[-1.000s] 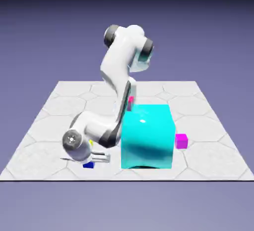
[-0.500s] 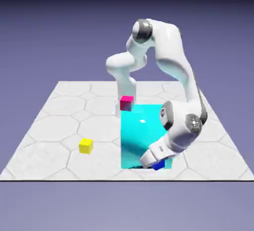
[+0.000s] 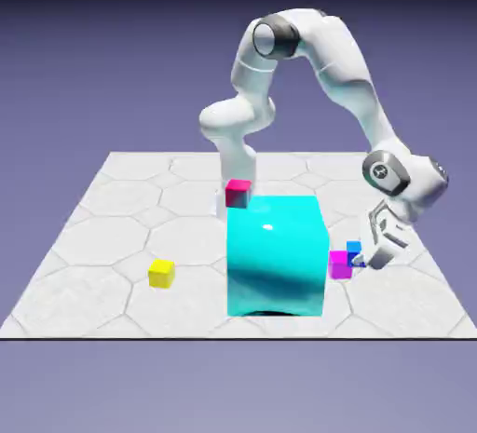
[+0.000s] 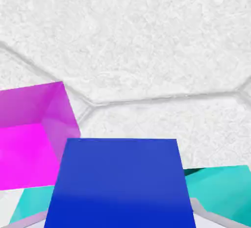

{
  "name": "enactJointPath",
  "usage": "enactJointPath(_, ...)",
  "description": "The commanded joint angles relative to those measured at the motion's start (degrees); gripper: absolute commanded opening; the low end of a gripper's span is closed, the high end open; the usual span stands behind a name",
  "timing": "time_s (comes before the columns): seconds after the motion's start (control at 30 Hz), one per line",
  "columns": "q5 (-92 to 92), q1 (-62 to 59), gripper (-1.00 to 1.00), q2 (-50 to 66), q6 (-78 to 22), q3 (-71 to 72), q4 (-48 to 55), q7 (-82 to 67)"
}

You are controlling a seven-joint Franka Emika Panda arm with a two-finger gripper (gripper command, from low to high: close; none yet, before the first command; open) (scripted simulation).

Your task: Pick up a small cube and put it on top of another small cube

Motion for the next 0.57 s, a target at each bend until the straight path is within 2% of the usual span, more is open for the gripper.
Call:
enactJointPath(0.0,-1.7,-0.5,-1.00,-1.1,0.2,2.1,-1.5,-0.3)
enactJointPath(0.23,-13.4,-6.4,-1.00,-9.1,2.6,14.4,-12.3,-2.5)
enactJointPath(0.4,-22.1,-7.2,-1.00,-1.7,9.2,10.3,-13.8,3.4)
enactJointPath(0.43,-22.1,-7.2,1.00,-1.7,9.2,10.3,-13.8,3.4)
enactJointPath(0.53,-17.2,-6.8,1.00,-5.8,5.5,12.6,-13.0,0.1)
